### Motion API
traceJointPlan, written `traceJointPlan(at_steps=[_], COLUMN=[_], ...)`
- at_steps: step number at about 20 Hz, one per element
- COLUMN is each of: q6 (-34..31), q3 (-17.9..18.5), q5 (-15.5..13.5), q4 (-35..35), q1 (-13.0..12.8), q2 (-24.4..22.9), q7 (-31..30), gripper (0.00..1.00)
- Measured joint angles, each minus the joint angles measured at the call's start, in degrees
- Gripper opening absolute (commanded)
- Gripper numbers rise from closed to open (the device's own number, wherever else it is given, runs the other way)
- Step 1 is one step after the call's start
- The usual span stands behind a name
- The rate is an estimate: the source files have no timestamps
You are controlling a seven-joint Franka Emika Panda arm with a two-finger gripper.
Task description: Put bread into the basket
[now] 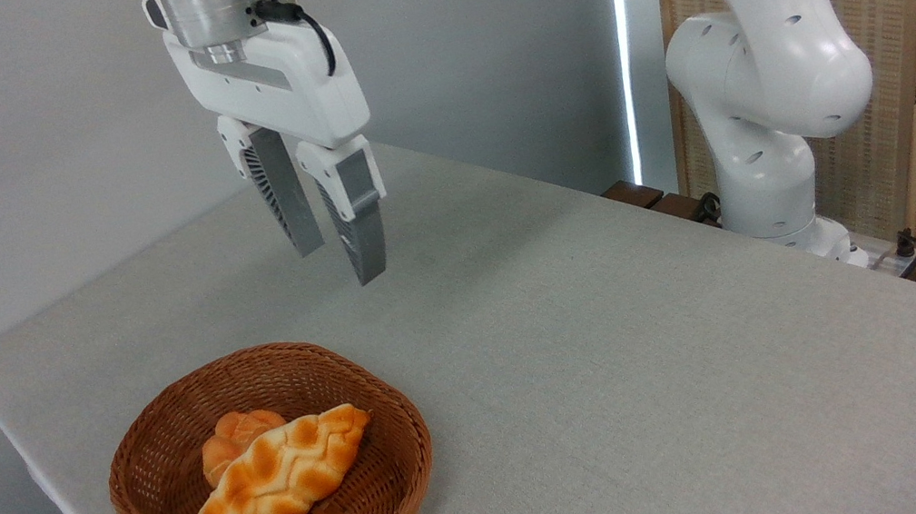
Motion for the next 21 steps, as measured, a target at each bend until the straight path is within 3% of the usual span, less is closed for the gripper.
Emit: traceJointPlan(at_steps=[4, 6, 14, 21], q6=[-0.19, -0.23, -0.25, -0.25], q3=[-1.39, -1.76, -2.35, -5.29], q5=[0.0, 0.0, 0.0, 0.0], q4=[0.19, 0.39, 0.48, 0.48], q1=[5.21, 6.38, 6.57, 6.94], q2=[0.01, -0.25, -0.4, -0.03], q7=[0.08, 0.11, 0.11, 0.05], gripper=[1.0, 1.0, 1.0, 1.0])
